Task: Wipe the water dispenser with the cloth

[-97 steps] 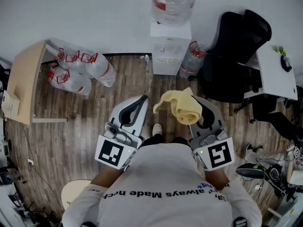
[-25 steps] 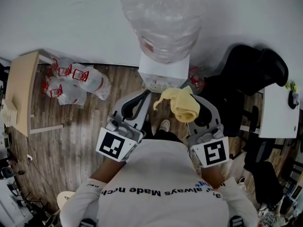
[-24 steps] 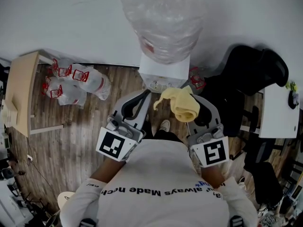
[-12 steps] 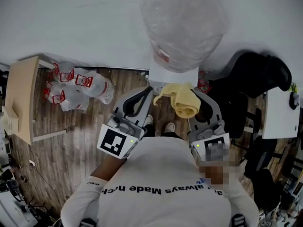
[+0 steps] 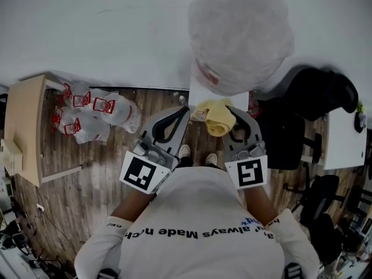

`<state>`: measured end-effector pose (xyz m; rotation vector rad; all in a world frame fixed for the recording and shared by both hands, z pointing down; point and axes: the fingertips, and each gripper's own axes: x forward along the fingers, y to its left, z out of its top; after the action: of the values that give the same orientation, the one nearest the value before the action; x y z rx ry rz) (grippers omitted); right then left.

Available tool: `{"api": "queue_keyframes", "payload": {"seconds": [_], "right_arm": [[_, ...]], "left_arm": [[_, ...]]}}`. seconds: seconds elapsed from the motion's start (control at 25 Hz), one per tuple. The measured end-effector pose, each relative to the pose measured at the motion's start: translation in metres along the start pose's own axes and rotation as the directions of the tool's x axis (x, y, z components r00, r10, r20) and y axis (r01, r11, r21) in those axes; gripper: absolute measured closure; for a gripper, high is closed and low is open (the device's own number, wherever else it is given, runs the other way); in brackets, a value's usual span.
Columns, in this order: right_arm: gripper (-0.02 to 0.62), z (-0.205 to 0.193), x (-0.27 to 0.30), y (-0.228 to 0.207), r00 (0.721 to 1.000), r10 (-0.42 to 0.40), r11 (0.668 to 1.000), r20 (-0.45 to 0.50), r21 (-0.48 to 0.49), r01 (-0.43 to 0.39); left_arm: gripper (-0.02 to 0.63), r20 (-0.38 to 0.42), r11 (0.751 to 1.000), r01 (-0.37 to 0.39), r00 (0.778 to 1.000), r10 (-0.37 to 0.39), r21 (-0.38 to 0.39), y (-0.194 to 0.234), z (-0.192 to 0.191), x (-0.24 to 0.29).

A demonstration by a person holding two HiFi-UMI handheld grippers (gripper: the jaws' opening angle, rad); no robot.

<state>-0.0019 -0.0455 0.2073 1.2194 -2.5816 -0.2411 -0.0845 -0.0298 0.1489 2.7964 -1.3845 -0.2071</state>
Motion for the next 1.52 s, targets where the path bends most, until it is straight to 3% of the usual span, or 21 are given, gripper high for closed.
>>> {"api": "queue_keyframes", "payload": {"seconds": [0.4,0.84,1.52], "right_arm": [[0.534,-0.069,0.057,0.017,0.990,-0.048,0.996,-0.136,-0.086,0.036],[0.534,-0.142,0.127,0.040,0.967,-0.044,0.981,-0.249,-0.193,-0.005],[0.534,-0.253,0.196,0.053,0.889,-0.050,0.960,-0.455,-0.268,-0.083]], "left_arm": [[0.588,-0.006,1.000,0.016,1.000,-0.016,-0.006,0.014,-0.002,-0.007],[0.588,-0.011,1.000,0.007,1.000,-0.008,-0.016,0.027,-0.004,-0.015],[0.588,-0.024,0.999,-0.020,1.000,0.019,-0.032,0.050,-0.011,-0.016]]}}
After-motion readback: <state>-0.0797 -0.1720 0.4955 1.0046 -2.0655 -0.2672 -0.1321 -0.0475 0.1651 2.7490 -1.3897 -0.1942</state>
